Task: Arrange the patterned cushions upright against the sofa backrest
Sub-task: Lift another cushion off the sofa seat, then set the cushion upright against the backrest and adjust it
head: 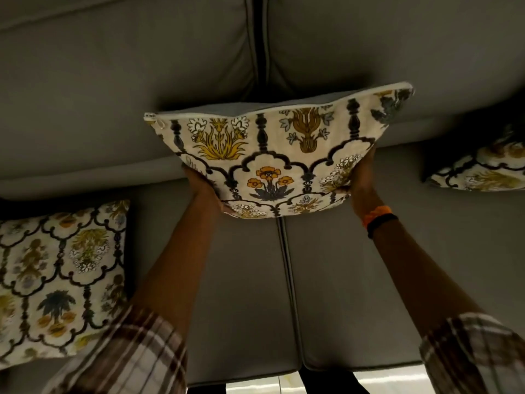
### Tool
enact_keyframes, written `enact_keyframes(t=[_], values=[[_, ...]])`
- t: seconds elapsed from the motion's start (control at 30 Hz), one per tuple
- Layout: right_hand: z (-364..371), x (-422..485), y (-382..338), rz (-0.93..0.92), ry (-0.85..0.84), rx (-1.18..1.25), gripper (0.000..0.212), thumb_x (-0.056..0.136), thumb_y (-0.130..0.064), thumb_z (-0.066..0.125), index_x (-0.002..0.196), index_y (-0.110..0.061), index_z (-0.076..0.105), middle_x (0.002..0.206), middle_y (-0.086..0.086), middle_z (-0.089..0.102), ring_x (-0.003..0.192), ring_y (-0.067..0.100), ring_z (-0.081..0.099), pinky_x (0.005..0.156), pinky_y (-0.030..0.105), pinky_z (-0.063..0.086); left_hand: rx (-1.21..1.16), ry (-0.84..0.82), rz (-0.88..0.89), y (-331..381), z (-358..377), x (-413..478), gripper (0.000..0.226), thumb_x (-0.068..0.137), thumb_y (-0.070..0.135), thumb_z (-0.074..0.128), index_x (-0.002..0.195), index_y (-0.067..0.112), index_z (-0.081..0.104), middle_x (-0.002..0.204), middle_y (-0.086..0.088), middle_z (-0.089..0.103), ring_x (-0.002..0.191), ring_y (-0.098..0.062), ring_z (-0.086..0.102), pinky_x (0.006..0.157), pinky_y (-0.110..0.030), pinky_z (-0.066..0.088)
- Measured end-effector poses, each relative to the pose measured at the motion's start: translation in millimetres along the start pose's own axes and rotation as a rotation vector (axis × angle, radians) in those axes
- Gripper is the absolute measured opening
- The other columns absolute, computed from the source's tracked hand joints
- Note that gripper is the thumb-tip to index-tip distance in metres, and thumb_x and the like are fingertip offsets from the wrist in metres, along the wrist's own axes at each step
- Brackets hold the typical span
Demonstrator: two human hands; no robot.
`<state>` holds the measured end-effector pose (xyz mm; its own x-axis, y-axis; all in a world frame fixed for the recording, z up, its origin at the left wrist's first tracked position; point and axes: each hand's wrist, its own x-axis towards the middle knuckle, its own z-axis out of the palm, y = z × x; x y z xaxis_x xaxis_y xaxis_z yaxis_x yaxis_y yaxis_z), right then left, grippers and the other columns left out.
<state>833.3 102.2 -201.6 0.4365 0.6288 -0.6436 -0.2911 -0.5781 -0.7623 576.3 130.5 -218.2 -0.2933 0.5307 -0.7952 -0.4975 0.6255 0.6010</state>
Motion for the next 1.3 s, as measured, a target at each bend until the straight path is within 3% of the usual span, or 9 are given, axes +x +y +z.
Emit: enact_keyframes(t=[0.1,0.23,0.37,0.5,0.77,0.87,0.97,1.07,1.3], values=[[-7,-3,40,-0.208,0.202,-0.064,0.073,0.098,-0.081,0.027,0.144,-0.035,0.059,0.144,0.005,0.063,0.127,0.023,0.061,0.113,0.046,0.049,0.017,-0.056,0.064,-16,-19,16,0.067,0.106,0.060,0.015,0.157,0.020,0.032,0.161,-0.005,0.037,0.148,-0.027,0.036,0.116,-0.040,0.033],[5,-55,115,-0.261,0.452,-0.546,0.087,0.093,-0.077,0.023,0.158,-0.021,0.041,0.162,0.013,0.043,0.148,0.034,0.038,0.117,0.047,0.031,0.631,0.174,0.463,-58,-88,21,0.067,0.105,0.061,0.023,0.135,0.011,0.057,0.141,-0.017,0.057,0.133,-0.037,0.052,0.106,-0.038,0.042],[60,-114,192,-0.342,0.180,-1.035,0.096,0.088,-0.075,0.037,0.162,-0.015,0.031,0.171,0.018,0.026,0.157,0.042,0.025,0.123,0.063,0.023,1.560,0.144,0.921,-71,-199,10,0.074,0.096,0.062,0.032,0.146,0.010,0.048,0.152,-0.018,0.047,0.147,-0.038,0.037,0.121,-0.062,0.020],[163,-180,242,-0.458,-0.091,-1.095,0.091,0.085,-0.073,0.041,0.158,-0.020,0.039,0.168,0.017,0.031,0.155,0.041,0.030,0.121,0.063,0.029,1.735,0.165,1.013,-29,-321,23,0.073,0.097,0.060,0.034,0.151,0.011,0.041,0.159,-0.019,0.037,0.151,-0.038,0.029,0.122,-0.065,0.022],[363,-275,310,-0.167,-0.437,-0.614,0.061,0.101,-0.036,0.069,0.154,-0.020,0.042,0.174,0.005,0.021,0.160,0.027,0.025,0.129,0.047,0.030,1.303,0.412,0.605,93,-543,95,0.091,0.090,0.068,0.046,0.157,0.010,0.028,0.161,-0.023,0.030,0.149,-0.044,0.028,0.121,-0.061,0.024],[402,-289,320,-0.062,-0.430,-0.516,0.088,0.098,-0.031,0.073,0.166,-0.020,0.018,0.174,0.001,0.024,0.161,0.024,0.024,0.128,0.037,0.023,0.891,0.273,0.322,126,-589,127,0.107,0.066,0.081,0.072,0.152,0.025,0.040,0.151,-0.008,0.051,0.138,-0.030,0.050,0.113,-0.052,0.044],[405,-289,310,0.007,-0.458,-0.403,0.064,0.095,-0.012,0.076,0.145,-0.032,0.041,0.136,-0.020,0.060,0.132,0.011,0.058,0.100,0.005,0.047,0.545,0.110,0.138,142,-589,133,0.088,0.064,0.050,0.091,0.139,0.021,0.056,0.116,0.004,0.070,0.120,-0.023,0.066,0.091,-0.035,0.059],[399,-292,296,-0.065,-0.481,-0.328,0.071,0.079,-0.007,0.087,0.141,-0.024,0.058,0.126,-0.009,0.076,0.124,0.018,0.071,0.097,0.030,0.062,0.495,-0.031,0.250,151,-584,124,0.066,0.079,0.015,0.084,0.139,0.018,0.055,0.103,0.016,0.067,0.094,-0.002,0.069,0.063,-0.010,0.057],[433,-283,226,-0.381,-0.417,-0.323,0.114,0.056,-0.010,0.103,0.152,-0.014,0.042,0.147,0.001,0.063,0.136,0.013,0.062,0.108,0.036,0.057,0.445,-0.042,0.636,210,-571,121,0.098,0.065,0.012,0.095,0.134,0.049,0.036,0.133,0.026,0.054,0.121,0.011,0.059,0.098,-0.020,0.055]])
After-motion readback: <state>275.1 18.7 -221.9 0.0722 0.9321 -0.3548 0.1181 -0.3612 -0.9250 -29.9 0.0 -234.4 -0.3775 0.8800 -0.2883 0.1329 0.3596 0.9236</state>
